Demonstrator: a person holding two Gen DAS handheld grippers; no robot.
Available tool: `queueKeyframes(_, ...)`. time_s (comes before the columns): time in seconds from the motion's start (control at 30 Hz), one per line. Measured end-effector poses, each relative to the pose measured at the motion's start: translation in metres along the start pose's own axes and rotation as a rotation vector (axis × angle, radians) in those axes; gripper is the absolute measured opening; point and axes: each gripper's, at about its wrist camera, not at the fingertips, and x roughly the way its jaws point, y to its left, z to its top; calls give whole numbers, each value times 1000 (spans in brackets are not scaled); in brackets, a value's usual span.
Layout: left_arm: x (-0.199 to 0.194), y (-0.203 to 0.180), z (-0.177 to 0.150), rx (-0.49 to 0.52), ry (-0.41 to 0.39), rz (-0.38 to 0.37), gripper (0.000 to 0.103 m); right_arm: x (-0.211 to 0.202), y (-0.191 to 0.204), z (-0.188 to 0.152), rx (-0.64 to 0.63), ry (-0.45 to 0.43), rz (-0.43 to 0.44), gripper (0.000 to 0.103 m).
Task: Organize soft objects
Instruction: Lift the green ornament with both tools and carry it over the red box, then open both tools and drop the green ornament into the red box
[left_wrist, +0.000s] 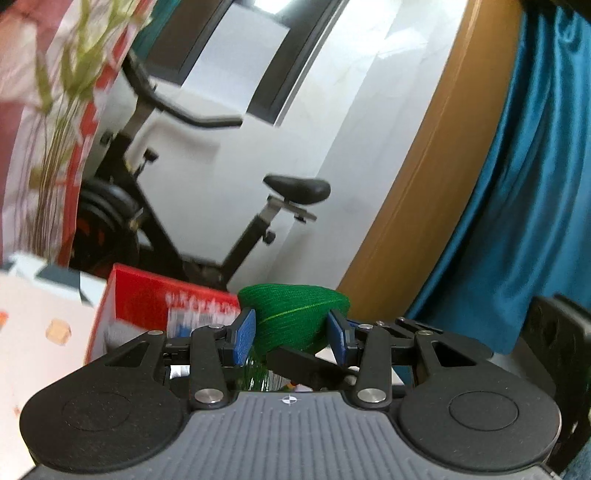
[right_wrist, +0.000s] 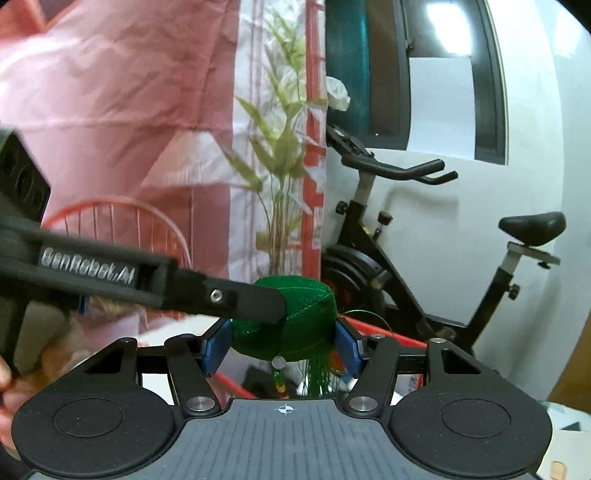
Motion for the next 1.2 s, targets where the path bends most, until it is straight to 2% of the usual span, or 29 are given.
queueKeyframes(0.27, 27, 10, 24, 38, -6, -11, 44, 27, -24, 29, -67, 1, 8, 56)
queueKeyframes(0.53, 77, 23, 37, 71, 44, -34, 44, 60, -64, 34, -83, 28, -31, 56)
queueKeyframes(0.9, 171, 58, 19, -22, 200, -68, 44, 118, -133, -5, -25, 168, -79, 56)
queueKeyframes(1.2, 218, 69, 3, -7, 288, -50, 44, 145, -169, -37, 66, 245, -110, 57)
